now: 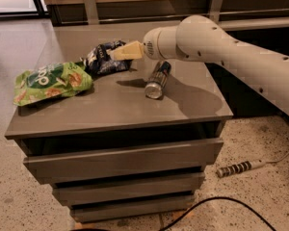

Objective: Move blue chip bag near green rice chip bag

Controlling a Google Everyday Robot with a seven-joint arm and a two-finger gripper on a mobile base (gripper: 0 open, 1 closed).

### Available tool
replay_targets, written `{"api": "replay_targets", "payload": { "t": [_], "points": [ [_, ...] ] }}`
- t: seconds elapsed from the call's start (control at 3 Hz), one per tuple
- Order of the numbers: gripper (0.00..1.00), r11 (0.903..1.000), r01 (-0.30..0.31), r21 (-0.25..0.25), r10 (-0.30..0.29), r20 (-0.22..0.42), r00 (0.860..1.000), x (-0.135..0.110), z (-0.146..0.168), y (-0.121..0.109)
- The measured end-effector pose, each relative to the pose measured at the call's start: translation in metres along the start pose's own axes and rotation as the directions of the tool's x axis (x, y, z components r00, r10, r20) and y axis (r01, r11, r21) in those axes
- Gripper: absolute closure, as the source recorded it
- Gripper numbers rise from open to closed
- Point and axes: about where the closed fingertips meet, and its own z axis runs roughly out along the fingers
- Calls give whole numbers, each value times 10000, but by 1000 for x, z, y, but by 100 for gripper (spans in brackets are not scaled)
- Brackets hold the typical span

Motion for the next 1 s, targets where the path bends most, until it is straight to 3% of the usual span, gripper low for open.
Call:
{"api": "replay_targets", "payload": {
  "t": [0.33,0.67,1.0],
  "points": [
    [0,9818,96,1896,-148,262,9995,-6,-34,-46],
    [0,9542,276,2979,-492,654,9966,-15,-54,-62],
    [0,9355,148,3529,-387,608,9974,-9,-71,-89]
  ]
}}
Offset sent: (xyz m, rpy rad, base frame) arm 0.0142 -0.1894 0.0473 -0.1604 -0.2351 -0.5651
